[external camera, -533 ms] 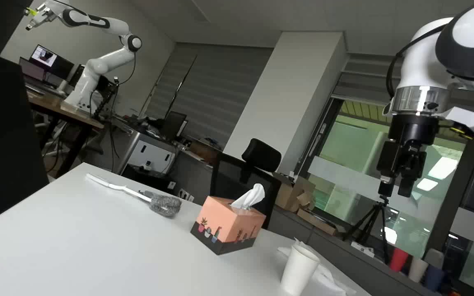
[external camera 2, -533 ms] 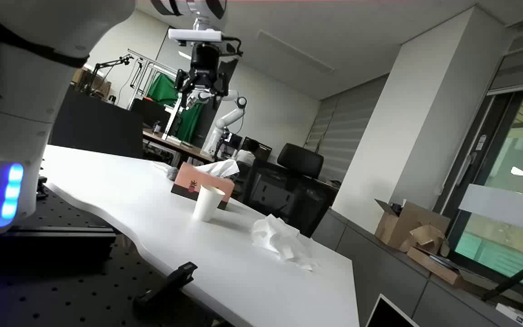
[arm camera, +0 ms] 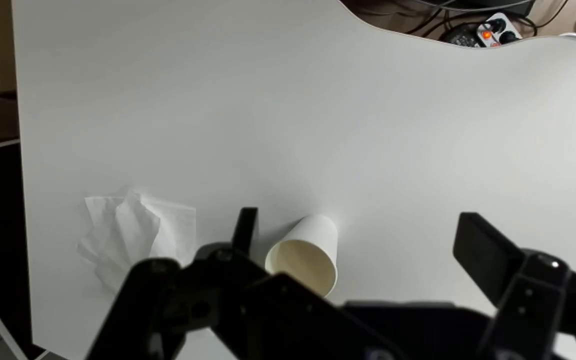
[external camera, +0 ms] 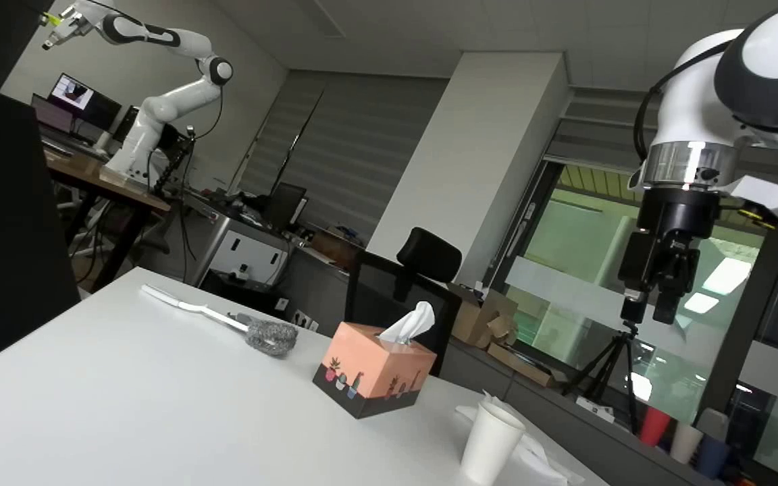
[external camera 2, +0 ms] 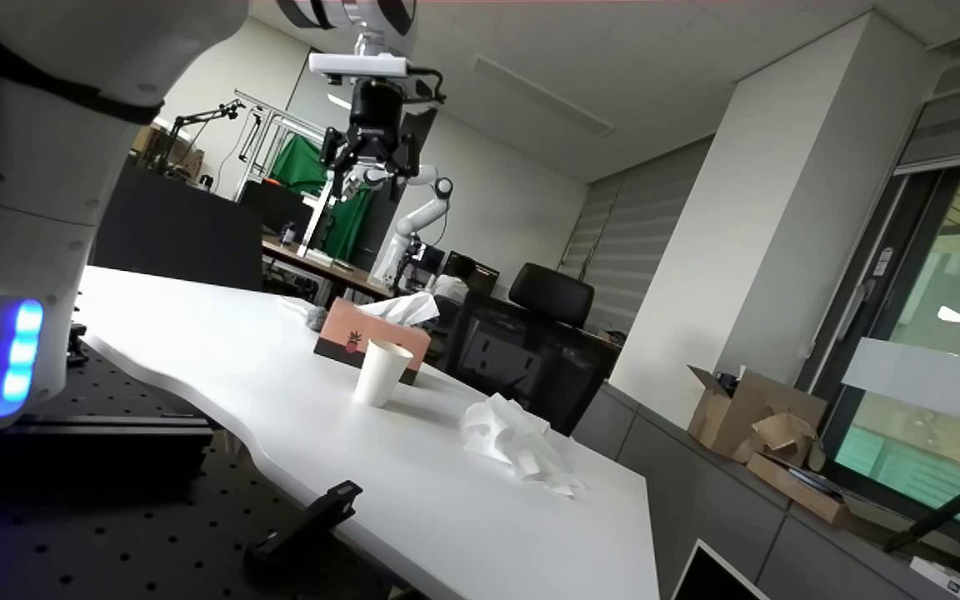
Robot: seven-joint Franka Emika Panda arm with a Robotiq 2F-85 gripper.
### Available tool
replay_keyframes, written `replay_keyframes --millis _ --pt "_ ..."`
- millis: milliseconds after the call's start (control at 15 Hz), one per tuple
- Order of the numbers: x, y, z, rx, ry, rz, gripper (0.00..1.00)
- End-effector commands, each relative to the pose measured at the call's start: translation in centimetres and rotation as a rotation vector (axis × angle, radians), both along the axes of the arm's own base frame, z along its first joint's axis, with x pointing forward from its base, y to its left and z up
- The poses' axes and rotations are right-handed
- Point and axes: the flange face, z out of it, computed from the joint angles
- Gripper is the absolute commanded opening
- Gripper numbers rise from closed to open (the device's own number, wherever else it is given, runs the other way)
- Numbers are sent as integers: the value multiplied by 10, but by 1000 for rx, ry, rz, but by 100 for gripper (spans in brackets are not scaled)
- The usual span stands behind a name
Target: Remove three tissue pieces from the tissue box and put them on the table
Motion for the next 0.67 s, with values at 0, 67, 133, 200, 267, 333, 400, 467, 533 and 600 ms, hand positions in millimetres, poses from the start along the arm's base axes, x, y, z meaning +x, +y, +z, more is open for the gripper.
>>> replay_keyframes --millis 0,67,133,200,267,333,400,467,533,600 --pt "0 0 0 0 1 0 100" --pt "0 0 0 0 1 0 100" --pt "0 0 0 0 1 0 100" --pt "0 0 0 0 1 0 100" --pt "0 0 0 0 1 0 100" --pt "0 0 0 0 1 0 100" --pt "0 0 0 0 1 0 100" --pt "0 0 0 0 1 0 100" --pt "8 -4 1 -5 -12 18 100" --pt "19 -10 -1 -13 -21 15 100"
